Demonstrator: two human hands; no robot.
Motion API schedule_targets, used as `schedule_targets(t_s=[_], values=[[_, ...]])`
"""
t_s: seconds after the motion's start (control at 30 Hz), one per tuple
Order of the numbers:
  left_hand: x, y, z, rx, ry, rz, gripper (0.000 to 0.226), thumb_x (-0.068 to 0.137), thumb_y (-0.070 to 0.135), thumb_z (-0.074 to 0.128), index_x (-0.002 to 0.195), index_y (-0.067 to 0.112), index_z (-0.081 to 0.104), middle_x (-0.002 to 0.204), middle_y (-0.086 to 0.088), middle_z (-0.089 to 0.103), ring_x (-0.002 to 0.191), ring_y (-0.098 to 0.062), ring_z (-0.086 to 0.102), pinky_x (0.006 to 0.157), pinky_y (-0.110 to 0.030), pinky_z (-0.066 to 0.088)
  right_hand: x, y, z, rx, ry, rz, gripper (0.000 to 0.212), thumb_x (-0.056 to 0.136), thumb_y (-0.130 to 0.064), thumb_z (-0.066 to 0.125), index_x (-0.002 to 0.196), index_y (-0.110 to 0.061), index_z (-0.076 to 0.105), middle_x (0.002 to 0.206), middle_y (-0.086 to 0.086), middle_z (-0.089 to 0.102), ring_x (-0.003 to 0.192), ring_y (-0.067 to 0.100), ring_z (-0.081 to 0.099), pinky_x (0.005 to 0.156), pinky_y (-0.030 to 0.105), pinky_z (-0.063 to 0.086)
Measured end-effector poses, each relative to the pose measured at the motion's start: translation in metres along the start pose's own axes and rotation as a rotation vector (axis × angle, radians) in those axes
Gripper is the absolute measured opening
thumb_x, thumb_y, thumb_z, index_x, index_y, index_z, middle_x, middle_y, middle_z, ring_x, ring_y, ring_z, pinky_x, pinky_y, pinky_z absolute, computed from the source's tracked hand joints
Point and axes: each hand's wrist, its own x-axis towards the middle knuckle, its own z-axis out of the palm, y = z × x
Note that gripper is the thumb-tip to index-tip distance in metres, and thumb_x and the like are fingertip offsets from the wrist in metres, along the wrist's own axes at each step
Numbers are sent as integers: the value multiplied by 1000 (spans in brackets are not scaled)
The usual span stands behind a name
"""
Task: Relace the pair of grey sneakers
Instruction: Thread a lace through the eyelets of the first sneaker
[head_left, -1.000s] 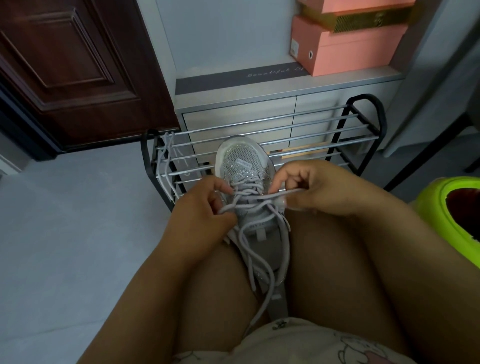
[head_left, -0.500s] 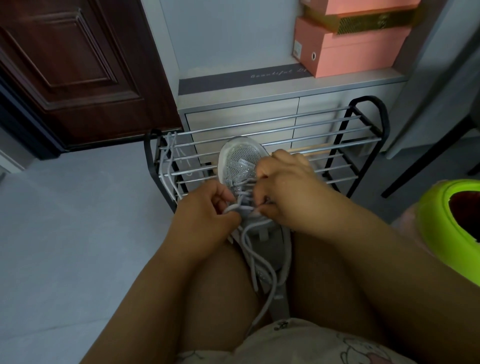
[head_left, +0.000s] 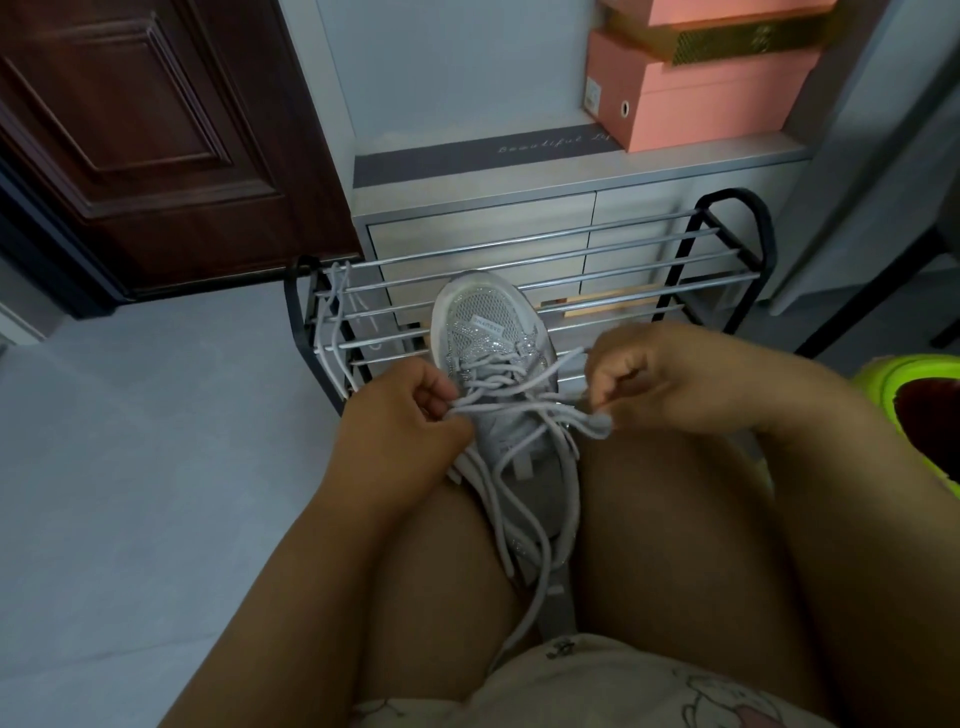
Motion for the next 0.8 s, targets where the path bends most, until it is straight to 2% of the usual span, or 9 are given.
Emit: schedule_targets(t_s=[0.1,0.17,0.27,0.33,0.37,0.43,0.5,0.57,0.8], values=[[-1,1,0,-14,-12,9,21,68,11,72,75,27,60,68,6,61,57,2,53,51,-8,43,12,-21,18,-55,231,-145,17,73,-29,76,78,-17,66,77,-6,59,74,6,51,68,22,42],[-1,2,-1,-14,-24,21,19,67,13,72,76,26,61,68,6,61,57,0,53,51,-10,44,20,-33,27,-235,336,-238,23,72,-37,75,81,-20,64,79,-8,55,78,6,46,69,21,33],[-2,3,0,-26,-35,36,20,67,12,71,77,26,61,68,6,61,57,0,53,51,-10,44,34,-36,39,-557,284,-244,23,78,-45,66,91,-26,63,93,-9,57,97,10,47,82,27,30],[-2,4,-1,-33,-28,31,21,67,10,71,77,25,61,67,6,60,56,1,53,50,-10,43,36,-33,41,-606,232,-246,19,82,-43,62,92,-27,64,95,-10,59,101,10,47,87,27,32],[-2,3,-1,-32,-20,26,21,67,11,71,77,26,61,66,6,60,55,1,52,50,-9,43,34,-32,39,-541,218,-284,16,82,-39,65,89,-25,66,90,-10,60,96,9,48,84,23,32],[-1,2,-1,-29,-1,15,21,66,10,71,76,26,61,66,6,60,54,2,51,50,-8,42,25,-26,30,-262,132,-325,9,78,-26,73,78,-18,69,75,-11,57,80,5,50,74,11,32],[0,1,-1,-31,9,8,24,65,7,72,76,26,60,67,5,60,54,2,51,50,-7,41,13,-16,19,-10,22,-312,8,75,-18,77,73,-15,70,69,-12,56,73,3,52,67,10,36],[-1,2,-1,-34,12,16,28,64,4,72,74,27,59,65,6,59,53,3,50,50,-6,40,6,-9,13,134,-64,-261,6,74,-16,77,73,-15,71,70,-12,58,72,5,56,66,11,40],[-1,4,1,107,-80,206,21,68,6,66,72,25,62,66,4,54,61,-3,48,53,-15,38,12,-6,19,177,-145,-187,3,75,-18,76,76,-19,73,71,-11,59,70,3,57,69,16,44]])
